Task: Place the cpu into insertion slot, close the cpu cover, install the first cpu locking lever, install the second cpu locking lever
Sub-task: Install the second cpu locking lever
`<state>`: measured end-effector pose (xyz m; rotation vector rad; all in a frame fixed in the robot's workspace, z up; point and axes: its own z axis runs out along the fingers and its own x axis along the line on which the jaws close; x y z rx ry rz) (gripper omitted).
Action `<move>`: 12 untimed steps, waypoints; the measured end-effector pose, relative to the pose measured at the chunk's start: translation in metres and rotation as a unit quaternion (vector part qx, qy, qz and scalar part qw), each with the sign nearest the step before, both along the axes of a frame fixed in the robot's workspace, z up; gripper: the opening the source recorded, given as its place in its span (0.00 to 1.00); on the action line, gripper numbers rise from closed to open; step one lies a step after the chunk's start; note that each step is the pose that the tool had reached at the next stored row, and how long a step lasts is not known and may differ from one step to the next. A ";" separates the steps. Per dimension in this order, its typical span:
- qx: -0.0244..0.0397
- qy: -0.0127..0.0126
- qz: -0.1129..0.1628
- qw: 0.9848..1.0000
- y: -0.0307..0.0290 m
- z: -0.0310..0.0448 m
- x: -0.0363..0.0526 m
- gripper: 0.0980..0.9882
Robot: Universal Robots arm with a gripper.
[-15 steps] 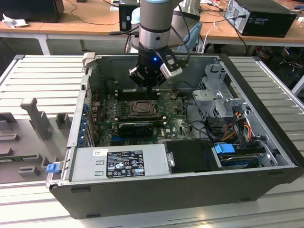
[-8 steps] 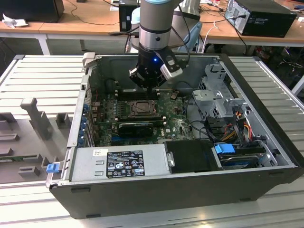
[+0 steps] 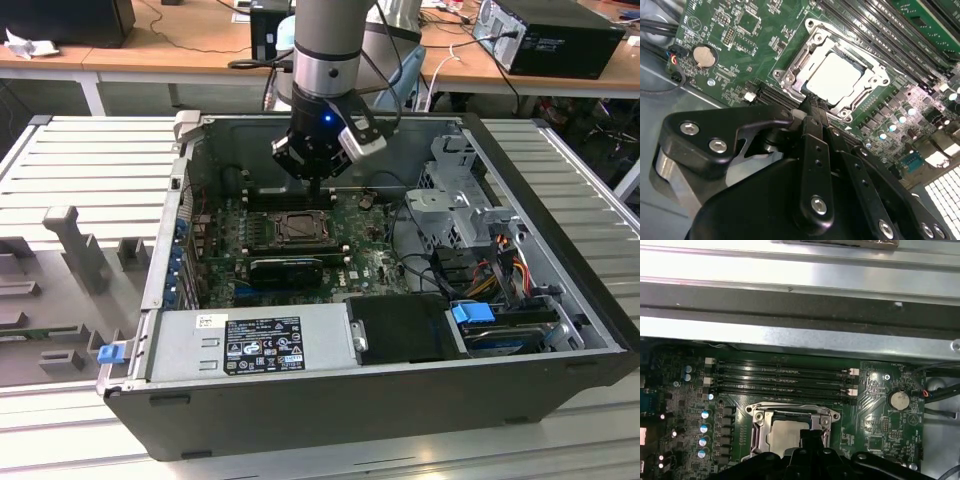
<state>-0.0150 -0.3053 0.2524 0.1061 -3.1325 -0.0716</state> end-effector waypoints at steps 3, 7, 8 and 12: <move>0.000 0.000 0.000 1.000 -0.0043 0.0000 -0.0001 0.01; 0.004 0.000 0.000 1.000 -0.0400 -0.0120 -0.0001 0.01; 0.014 0.000 0.000 1.000 -0.0482 -0.0133 -0.0002 0.01; 0.021 0.000 0.000 1.000 -0.0679 -0.0142 -0.0024 0.01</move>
